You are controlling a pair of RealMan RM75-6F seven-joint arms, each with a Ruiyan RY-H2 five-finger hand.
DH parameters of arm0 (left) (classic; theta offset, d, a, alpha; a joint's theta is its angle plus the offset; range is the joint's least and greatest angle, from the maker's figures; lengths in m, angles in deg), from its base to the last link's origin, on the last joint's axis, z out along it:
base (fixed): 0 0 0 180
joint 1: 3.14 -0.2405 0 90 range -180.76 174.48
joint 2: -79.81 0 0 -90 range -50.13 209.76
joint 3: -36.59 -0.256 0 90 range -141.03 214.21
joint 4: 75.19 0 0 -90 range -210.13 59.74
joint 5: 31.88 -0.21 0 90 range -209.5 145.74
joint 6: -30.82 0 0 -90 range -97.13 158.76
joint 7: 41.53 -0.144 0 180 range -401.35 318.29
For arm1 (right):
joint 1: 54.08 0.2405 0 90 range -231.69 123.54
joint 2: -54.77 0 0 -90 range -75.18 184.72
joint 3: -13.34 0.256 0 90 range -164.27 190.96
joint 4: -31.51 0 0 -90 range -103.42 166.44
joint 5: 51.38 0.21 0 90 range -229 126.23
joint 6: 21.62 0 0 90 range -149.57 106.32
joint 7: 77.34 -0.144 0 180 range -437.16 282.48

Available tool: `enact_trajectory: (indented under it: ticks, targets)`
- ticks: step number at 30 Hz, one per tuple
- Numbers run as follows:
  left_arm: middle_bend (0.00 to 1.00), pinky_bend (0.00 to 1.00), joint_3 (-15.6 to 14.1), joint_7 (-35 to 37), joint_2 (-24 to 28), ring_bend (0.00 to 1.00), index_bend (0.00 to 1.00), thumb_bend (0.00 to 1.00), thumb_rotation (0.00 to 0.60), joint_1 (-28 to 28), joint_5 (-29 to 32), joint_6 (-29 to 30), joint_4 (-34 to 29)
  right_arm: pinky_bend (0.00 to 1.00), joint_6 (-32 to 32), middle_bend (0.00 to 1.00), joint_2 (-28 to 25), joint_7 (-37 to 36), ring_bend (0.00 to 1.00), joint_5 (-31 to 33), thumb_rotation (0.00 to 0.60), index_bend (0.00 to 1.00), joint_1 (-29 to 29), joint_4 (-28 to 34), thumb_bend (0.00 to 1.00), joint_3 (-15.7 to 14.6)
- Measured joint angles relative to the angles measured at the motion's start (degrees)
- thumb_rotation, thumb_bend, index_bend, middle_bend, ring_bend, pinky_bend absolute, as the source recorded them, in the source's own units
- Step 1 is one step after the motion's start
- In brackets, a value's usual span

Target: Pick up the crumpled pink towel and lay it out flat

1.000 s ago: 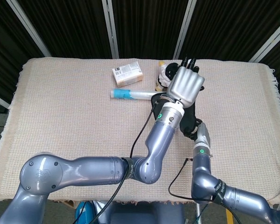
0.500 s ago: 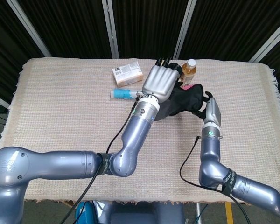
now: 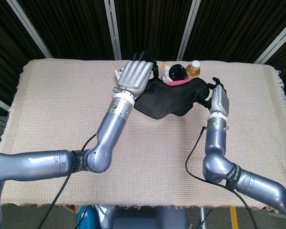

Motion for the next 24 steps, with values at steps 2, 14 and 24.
enact_trajectory:
  ticks: [2,14,24]
  targets:
    - [0.23,0.06,-0.7,1.3,0.7,0.00,0.61,0.55,0.600,-1.4,-0.8,0.0,-0.8,0.00,-0.3,0.11,-0.3,-0.1,0.00,-0.2,0.600,0.57,-0.2,0.6,0.62,-0.7]
    - [0.24,0.06,-5.3,7.6,3.9,0.00,0.61,0.55,0.600,-9.1,-5.7,0.5,-5.8,0.00,-1.5,0.11,-2.9,-0.3,0.00,-2.8,0.600,0.57,-2.6,3.8,0.62,-4.8]
    - [0.24,0.06,-9.3,12.8,3.4,0.00,0.61,0.55,0.600,-14.4,-10.4,1.2,-12.7,0.00,-2.5,0.11,-3.1,-0.9,0.00,-8.4,0.600,0.57,-6.1,11.5,0.62,-13.2]
